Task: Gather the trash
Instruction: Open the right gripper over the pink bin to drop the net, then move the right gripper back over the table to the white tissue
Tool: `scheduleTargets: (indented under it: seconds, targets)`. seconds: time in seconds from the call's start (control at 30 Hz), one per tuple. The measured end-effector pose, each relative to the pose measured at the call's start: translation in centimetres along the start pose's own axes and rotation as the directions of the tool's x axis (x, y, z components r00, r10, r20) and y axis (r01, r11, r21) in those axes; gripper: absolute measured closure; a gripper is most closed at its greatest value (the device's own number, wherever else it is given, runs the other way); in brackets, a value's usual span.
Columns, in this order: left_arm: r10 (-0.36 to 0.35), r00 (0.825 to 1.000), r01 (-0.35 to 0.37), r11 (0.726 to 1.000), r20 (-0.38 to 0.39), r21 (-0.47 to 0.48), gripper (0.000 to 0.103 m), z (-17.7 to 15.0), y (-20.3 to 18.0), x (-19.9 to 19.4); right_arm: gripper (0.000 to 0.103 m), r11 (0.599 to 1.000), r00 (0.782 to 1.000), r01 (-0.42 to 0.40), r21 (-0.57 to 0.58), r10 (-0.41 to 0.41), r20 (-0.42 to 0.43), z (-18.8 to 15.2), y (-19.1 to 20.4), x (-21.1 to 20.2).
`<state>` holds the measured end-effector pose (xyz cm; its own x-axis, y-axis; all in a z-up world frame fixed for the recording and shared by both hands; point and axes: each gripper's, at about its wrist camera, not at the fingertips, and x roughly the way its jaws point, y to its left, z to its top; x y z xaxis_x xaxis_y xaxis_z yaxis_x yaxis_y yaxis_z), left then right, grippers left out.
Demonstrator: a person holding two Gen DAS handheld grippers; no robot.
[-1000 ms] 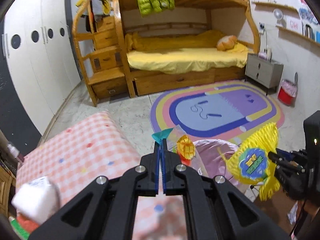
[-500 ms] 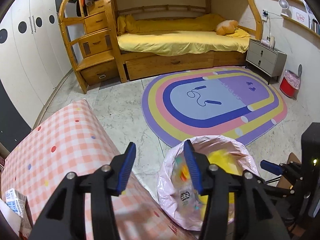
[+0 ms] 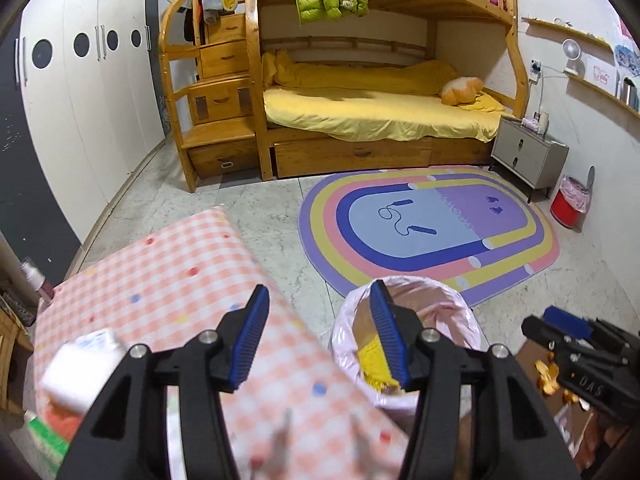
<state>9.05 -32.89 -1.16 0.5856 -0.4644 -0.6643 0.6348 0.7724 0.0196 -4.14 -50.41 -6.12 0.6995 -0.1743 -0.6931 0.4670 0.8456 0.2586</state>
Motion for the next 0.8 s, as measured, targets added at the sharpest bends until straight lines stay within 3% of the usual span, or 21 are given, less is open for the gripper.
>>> scheduleTargets:
  seconds: [0.27, 0.47, 0.6, 0.8]
  targets:
    - [0.029, 0.999, -0.028, 0.998, 0.024, -0.055, 0.043, -5.0, 4.8, -9.0, 0.054, 0.977, 0.990, -0.124, -0.171, 0.133, 0.044, -1.6, 7.4, -6.1]
    - [0.120, 0.993, -0.118, 0.984, 0.001, -0.134, 0.041, -9.7, 10.2, -13.4, 0.054, 0.930, 0.976, -0.202, -0.307, 0.219, 0.020, -2.7, 13.3, -7.5]
    - [0.231, 0.973, -0.231, 0.958, -0.019, -0.173, 0.036, -12.8, 14.2, -15.6, 0.054, 0.888, 0.971, -0.221, -0.404, 0.241, -0.001, -4.2, 17.2, -7.2]
    - [0.349, 0.934, -0.358, 0.897, -0.079, -0.259, 0.035, -17.5, 19.0, -17.3, 0.054, 0.858, 0.962, -0.268, -0.438, 0.263, -0.073, -6.8, 20.1, -5.0]
